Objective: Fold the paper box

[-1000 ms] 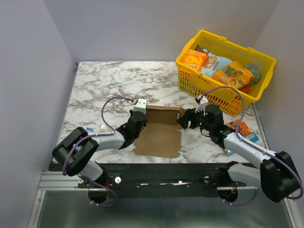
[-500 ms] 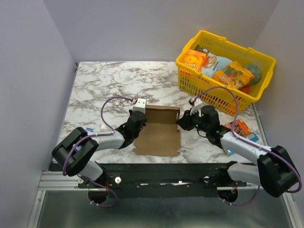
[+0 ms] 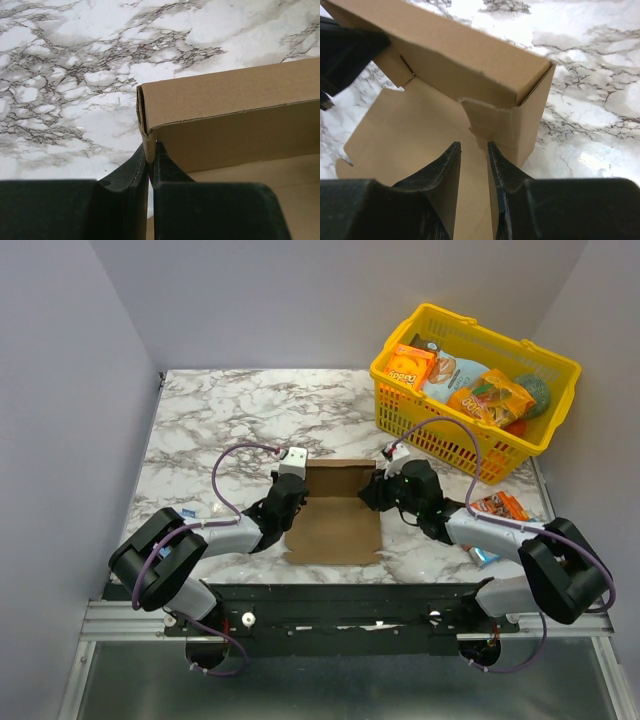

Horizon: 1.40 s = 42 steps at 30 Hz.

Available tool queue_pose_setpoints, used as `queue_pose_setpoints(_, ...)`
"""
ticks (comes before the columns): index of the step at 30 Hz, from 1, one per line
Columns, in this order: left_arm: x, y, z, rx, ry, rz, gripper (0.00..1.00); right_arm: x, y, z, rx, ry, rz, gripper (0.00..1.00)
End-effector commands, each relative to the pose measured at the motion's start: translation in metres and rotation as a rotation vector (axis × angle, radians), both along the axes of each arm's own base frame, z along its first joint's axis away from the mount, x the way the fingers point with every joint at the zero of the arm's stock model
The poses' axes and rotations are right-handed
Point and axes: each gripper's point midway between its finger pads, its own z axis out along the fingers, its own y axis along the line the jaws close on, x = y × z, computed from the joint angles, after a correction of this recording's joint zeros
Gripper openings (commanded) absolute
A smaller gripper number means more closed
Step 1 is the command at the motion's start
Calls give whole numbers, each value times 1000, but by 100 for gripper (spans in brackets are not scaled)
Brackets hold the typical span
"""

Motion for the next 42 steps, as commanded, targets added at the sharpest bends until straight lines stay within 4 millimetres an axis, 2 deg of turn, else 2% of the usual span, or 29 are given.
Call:
queue_pose_setpoints(1, -6, 3, -13, 33, 45, -5, 0, 11, 9, 4, 7, -7, -17, 41)
queue_pose_setpoints(3, -6, 7, -13, 42, 45, 9, 0, 7, 10, 10, 8, 1, -3, 47)
queue_pose_setpoints(4, -6, 9, -13, 44, 45, 16, 0, 6, 9, 12, 7, 4, -7, 57)
queue_pose_setpoints(5, -6, 10, -12, 45, 41, 20, 0, 2, 5, 10, -10, 24, -11, 62)
queue_pose_setpoints(7, -6, 11, -10, 41, 36, 23, 0, -5, 0, 27, -4, 0, 0, 71)
queue_pose_setpoints(8, -6, 11, -10, 45, 37, 22, 0, -15, -2, 26, -22, 31, 20, 72)
queue_pose_setpoints(9, -6, 12, -10, 46, 37, 24, 0, -20, -4, 43, -10, -5, 40, 73)
queue_pose_setpoints(11, -5, 13, -10, 47, 38, 26, 0, -27, -13, 54, -16, 8, 16, 76)
queue_pose_setpoints(13, -5, 12, -10, 44, 39, 24, 0, -28, -26, 75, -10, -29, -38, 81)
queue_pose_setpoints(16, -6, 12, -10, 38, 39, 19, 0, -18, -51, 88, -39, -35, -147, 81)
queue_pose_setpoints(19, -6, 11, -9, 35, 37, 15, 0, -1, -80, 82, -29, 17, -268, 73)
queue_pose_setpoints(20, -6, 11, -10, 34, 39, 17, 0, 10, -98, 74, -31, 46, -338, 71)
queue_pose_setpoints(23, -7, 10, -10, 29, 39, 12, 0, 22, -123, 52, -10, 134, -444, 65)
queue_pose_setpoints(25, -7, 9, -9, 28, 40, 8, 0, 25, -130, 40, -30, 164, -465, 65)
queue_pose_setpoints(28, -7, 10, -9, 29, 38, 9, 0, 23, -129, 10, -106, 231, -425, 64)
queue_pose_setpoints(29, -7, 9, -9, 28, 37, 9, 0, 21, -116, 8, -91, 229, -333, 64)
queue_pose_setpoints(31, -6, 9, -9, 29, 40, 7, 0, 16, -105, -7, -107, 249, -239, 64)
queue_pose_setpoints(32, -7, 9, -10, 29, 42, 4, 0, 13, -94, -7, -67, 244, -180, 64)
queue_pose_setpoints(35, -7, 9, -9, 29, 39, 5, 0, 8, -78, -10, -40, 233, -93, 64)
queue_pose_setpoints(39, -7, 9, -10, 31, 40, 5, 0, -1, -66, -10, -25, 235, 7, 64)
queue_pose_setpoints(42, -7, 8, -10, 32, 42, 2, 0, 2, -62, -5, -16, 186, 38, 64)
